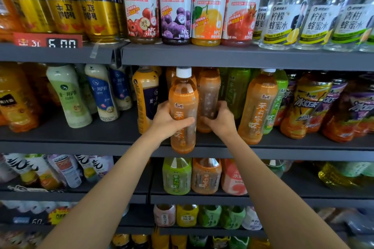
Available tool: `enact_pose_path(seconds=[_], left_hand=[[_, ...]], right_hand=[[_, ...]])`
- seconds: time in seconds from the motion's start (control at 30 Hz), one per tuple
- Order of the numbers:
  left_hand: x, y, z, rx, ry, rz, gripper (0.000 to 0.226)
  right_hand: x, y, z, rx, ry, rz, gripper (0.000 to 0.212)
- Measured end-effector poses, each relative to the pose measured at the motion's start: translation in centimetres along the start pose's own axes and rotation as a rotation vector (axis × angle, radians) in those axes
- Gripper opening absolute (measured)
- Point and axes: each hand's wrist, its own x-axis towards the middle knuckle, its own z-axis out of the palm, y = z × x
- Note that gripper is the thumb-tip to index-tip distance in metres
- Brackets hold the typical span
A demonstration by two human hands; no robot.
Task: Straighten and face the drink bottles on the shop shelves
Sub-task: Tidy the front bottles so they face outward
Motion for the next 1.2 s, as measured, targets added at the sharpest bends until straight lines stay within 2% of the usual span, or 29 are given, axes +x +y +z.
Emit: enact_pose_path(seconds=[0.13,0.3,0.37,0.43,0.47,0.53,0.6,0.67,0.73,0.8,0.87,0.97,1.07,1.13,1.2], left_hand=[[-0.4,-0.2,0.3,0.023,0.035,-0.003,0.064],[-0.4,-0.5,0.0,0.017,-0.015,-0.007,0.068],[-0.6,-0.6,-0.1,0.034,0.004,0.026,0.069],[-0.9,-0.7,-0.2,0.065,0.052,0.071,0.066],[-1.1,-0.8,-0.1,0.073,0.072,0.1,0.064],[-1.6,-0.5,0.5,0.075,0.095,0.159,0.061],[-1.8,0.2,1.7,0.063,0.08,0.184,0.061],[-1.4,1.0,3.4,0.084,0.061,0.182,0.063],[-0.8,1.9,5.1,0.114,0.077,0.171,0.062],[-0.1,2.6,6.4,0.147,0.124,0.13,0.064],[0.5,2.7,6.6,0.184,0.143,0.117,0.066],[0.1,1.7,5.6,0.22,0.094,0.211,0.06],[-1.4,-0.1,4.2,0.103,0.258,0.298,0.042],[-1.4,-1.0,3.4,0.084,0.388,0.212,0.047],[-0.4,-1.5,2.9,0.116,0.389,0.054,0.067]], right_hand=[[-0.7,-1.1,0.5,-0.097,0.119,0.058,0.067],[-0.1,-1.8,-0.3,-0.113,-0.052,0.122,0.066],[-0.3,-1.8,-0.8,-0.102,-0.015,0.114,0.07],[-1.4,-1.9,-1.4,0.022,0.017,0.086,0.071],[-2.3,-1.8,-1.8,0.105,-0.022,0.056,0.068],[-3.9,-1.8,-2.7,0.179,-0.21,-0.018,0.065],[-4.7,-1.6,-3.7,0.113,-0.327,-0.056,0.071],[-5.0,-1.5,-4.5,0.046,-0.362,-0.065,0.07],[-5.1,-1.5,-4.6,-0.005,-0.269,-0.057,0.065],[-5.0,-1.8,-4.6,-0.073,-0.073,-0.081,0.056],[-4.8,-2.2,-4.4,-0.089,-0.013,-0.098,0.047],[-4.1,-2.2,-4.3,-0.09,-0.056,-0.078,0.05],[-3.8,-2.1,-4.0,-0.02,-0.088,-0.044,0.055],[-3.5,-2.0,-3.9,0.037,-0.139,-0.002,0.061],[-3.4,-2.2,-3.8,0.062,-0.186,0.021,0.07]])
